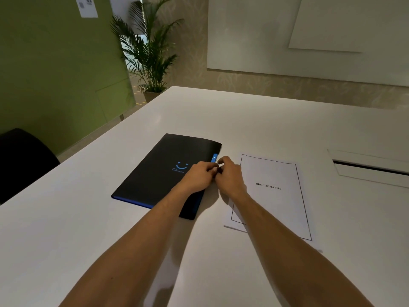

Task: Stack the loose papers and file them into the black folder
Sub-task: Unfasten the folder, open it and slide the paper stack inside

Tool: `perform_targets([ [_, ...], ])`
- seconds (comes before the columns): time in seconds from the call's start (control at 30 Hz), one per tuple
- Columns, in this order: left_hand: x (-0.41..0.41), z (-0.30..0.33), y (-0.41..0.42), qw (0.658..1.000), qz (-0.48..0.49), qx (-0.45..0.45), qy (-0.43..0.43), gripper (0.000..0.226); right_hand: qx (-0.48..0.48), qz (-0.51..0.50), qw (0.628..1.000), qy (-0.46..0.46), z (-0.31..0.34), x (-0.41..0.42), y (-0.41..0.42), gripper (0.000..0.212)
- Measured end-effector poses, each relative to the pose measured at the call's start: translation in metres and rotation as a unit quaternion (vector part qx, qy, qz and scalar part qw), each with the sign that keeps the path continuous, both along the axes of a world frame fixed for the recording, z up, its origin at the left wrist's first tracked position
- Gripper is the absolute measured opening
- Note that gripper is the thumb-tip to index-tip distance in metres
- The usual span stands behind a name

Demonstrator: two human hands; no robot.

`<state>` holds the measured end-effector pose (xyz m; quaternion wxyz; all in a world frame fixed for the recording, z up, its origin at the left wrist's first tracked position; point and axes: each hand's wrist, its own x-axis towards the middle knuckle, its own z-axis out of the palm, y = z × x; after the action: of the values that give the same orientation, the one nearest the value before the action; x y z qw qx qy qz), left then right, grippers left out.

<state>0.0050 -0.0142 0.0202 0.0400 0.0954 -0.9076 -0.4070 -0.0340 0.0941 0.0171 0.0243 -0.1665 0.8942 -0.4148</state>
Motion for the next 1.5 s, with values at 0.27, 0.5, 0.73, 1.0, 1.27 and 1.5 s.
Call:
perform_targets([
  [0.27,-0.007,-0.023,-0.012,0.979,0.039,-0.200,0.005,0.051,-0.044,-0.059,0.997,-0.033,0.005,-0.008,0.002,0.028],
  [0.5,-0.014,-0.014,-0.021,0.977,0.010,-0.211,-0.038,0.046,-0.111,-0.084,0.988,-0.060,0.007,-0.013,0.017,0.023],
  [0.73,-0.010,-0.001,-0.004,0.976,-0.005,-0.217,-0.035,0.044,-0.142,-0.078,0.984,-0.074,0.013,-0.014,0.028,0.027],
  [1.0,-0.012,-0.004,-0.007,0.984,-0.036,-0.176,-0.021,0.030,-0.263,-0.089,0.944,-0.180,0.009,-0.013,0.036,0.034],
  [1.27,-0.012,0.002,-0.005,0.981,-0.047,-0.188,-0.016,0.032,-0.301,-0.091,0.928,-0.200,0.012,-0.009,0.040,0.029],
  [1.5,-0.012,0.009,-0.008,0.978,-0.074,-0.188,-0.053,0.040,-0.304,-0.090,0.926,-0.204,0.011,-0.008,0.044,0.027],
])
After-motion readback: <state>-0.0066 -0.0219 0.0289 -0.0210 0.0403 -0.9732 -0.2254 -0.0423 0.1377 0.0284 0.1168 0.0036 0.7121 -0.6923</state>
